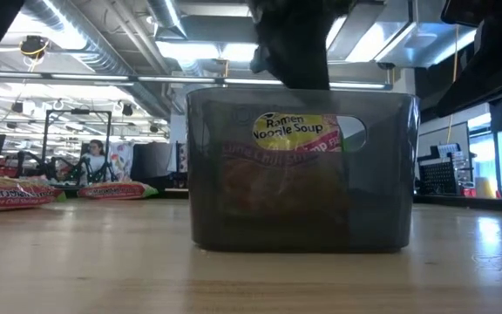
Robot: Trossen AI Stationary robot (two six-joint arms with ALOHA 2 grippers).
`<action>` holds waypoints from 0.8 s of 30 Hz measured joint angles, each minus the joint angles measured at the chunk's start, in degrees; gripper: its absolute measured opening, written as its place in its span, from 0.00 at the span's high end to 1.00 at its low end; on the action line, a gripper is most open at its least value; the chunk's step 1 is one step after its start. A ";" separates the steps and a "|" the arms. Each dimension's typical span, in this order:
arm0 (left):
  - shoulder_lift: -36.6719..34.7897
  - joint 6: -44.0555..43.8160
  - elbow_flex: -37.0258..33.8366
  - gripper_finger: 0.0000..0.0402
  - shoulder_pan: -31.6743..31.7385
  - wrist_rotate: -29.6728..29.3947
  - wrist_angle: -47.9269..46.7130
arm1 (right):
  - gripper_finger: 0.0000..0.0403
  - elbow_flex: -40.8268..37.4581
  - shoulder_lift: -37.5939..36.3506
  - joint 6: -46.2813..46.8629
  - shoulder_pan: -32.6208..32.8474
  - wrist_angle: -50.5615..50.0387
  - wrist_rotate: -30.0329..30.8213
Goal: Sort Maruchan noodles
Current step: Put the green noodle pack into the black bin
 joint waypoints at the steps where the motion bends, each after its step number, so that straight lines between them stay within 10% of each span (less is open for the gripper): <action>1: 0.21 0.33 -0.12 0.78 -0.01 0.01 -0.19 | 0.94 0.00 0.00 0.00 0.00 -0.01 0.00; 24: -6.51 -0.43 -0.82 0.81 -2.74 -1.37 -2.25 | 0.94 0.00 0.00 -1.05 -0.06 0.33 -0.02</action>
